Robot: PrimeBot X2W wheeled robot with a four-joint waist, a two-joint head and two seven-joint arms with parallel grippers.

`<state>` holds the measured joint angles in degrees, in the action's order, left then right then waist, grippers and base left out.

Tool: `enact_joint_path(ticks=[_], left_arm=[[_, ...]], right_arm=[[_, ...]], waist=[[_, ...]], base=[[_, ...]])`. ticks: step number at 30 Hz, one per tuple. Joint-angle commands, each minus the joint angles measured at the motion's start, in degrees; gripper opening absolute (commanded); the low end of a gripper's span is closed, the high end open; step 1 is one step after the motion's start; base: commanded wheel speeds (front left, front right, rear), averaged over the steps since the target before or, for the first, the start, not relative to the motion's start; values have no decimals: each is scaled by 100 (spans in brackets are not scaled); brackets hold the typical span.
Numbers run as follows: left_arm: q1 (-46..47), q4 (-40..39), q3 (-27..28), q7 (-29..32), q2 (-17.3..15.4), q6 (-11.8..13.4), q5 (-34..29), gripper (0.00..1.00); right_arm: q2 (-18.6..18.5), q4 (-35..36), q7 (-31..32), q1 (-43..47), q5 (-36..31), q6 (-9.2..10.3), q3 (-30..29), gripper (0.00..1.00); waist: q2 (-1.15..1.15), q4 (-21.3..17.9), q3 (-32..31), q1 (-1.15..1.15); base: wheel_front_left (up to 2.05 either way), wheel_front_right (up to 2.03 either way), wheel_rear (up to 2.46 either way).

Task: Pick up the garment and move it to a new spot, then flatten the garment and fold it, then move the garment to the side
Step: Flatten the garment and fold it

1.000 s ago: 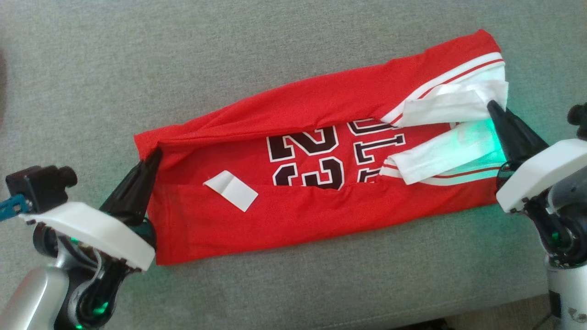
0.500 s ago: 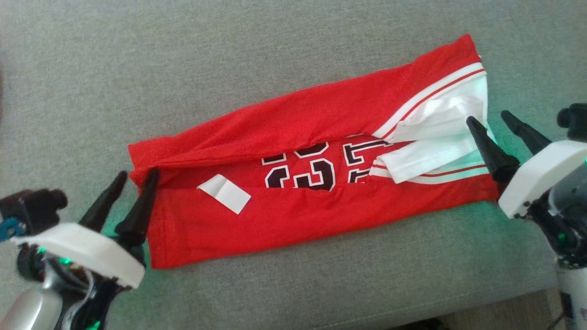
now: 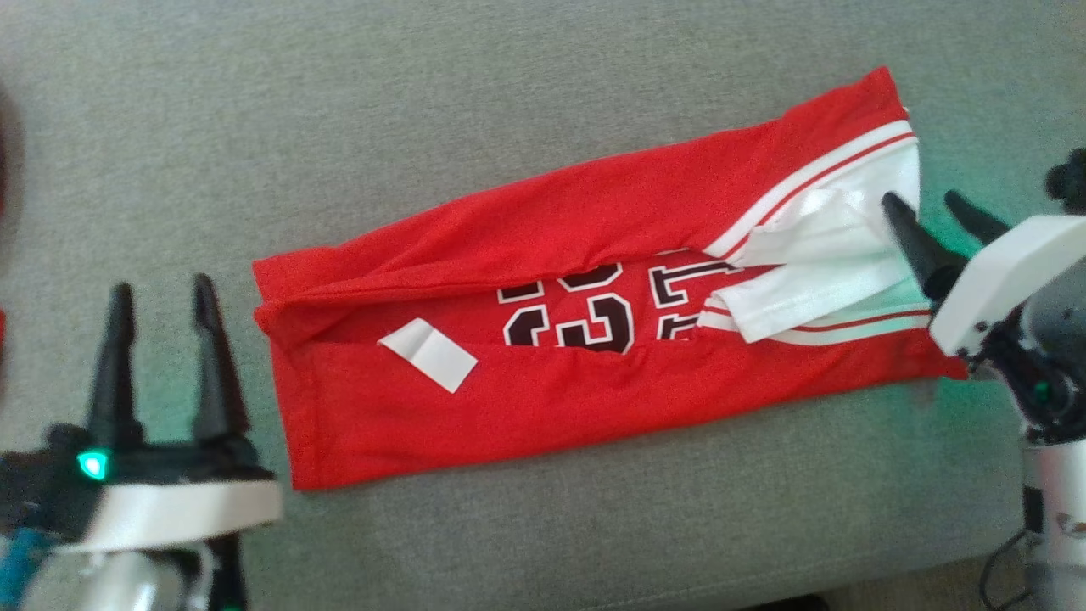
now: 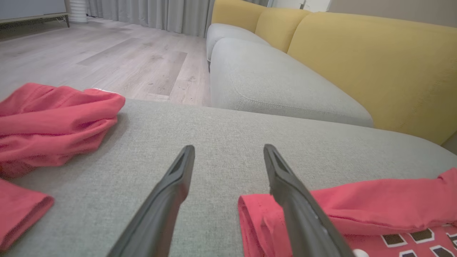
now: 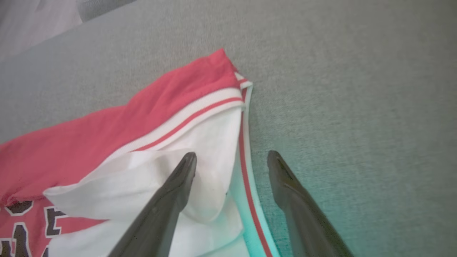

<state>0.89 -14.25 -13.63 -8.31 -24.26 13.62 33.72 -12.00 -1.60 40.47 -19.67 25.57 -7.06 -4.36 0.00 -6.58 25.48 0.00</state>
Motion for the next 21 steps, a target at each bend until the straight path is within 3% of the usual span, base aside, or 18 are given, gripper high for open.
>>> enact_joint_path(ticks=[1, 7, 18, 21], left_arm=[[144, -83, 132, -155, 7, 15, -60, 100], [90, 395, -212, -597, 405, -118, -485, 100], [-54, 616, 136, -667, 1002, -501, -905, 100], [-102, 674, 299, -667, 1156, -697, -1070, 100]], right_arm=[[-25, 101, 43, -64, -79, -43, 85, 100], [-100, -433, 135, -4, -326, -43, 312, 100], [-336, -799, 392, 252, -421, -43, 319, 100], [-220, -918, 594, 276, -264, -43, 224, 100]], waist=[[0, 54, 3, 0], [0, 247, -64, 0], [0, 419, -195, 0], [0, 424, -217, 0]], base=[[0, 0, 0], [0, 0, 0], [0, 0, 0], [0, 0, 0]])
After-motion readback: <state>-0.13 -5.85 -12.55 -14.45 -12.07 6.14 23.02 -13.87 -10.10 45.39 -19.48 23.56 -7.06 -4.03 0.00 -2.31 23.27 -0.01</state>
